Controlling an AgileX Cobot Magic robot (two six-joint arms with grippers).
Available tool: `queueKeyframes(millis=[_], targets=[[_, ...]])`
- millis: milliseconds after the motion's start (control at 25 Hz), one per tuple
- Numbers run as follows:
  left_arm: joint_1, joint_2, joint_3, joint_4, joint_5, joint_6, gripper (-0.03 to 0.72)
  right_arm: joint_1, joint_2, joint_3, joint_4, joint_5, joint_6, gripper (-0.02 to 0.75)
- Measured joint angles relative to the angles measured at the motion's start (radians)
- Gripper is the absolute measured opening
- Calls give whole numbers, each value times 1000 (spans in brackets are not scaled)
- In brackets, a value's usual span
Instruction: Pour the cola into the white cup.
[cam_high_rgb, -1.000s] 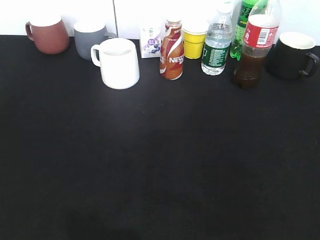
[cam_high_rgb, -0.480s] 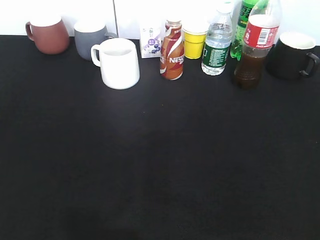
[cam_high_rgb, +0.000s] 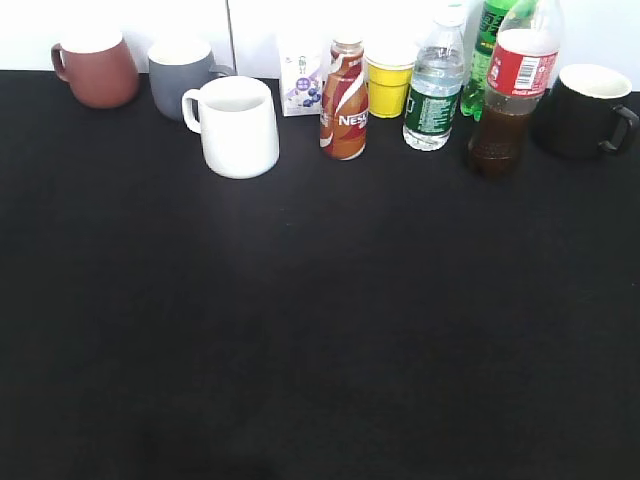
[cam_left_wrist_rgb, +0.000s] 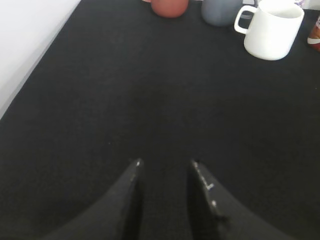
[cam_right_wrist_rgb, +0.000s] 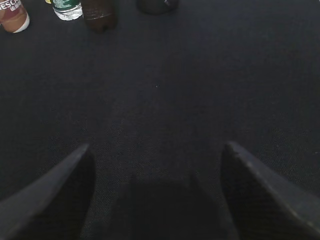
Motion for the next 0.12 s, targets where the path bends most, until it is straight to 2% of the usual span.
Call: queueKeyframes(millis=[120], targets=[[0, 0, 0, 0, 0, 0, 230, 0, 0, 0, 0, 0, 0, 592]])
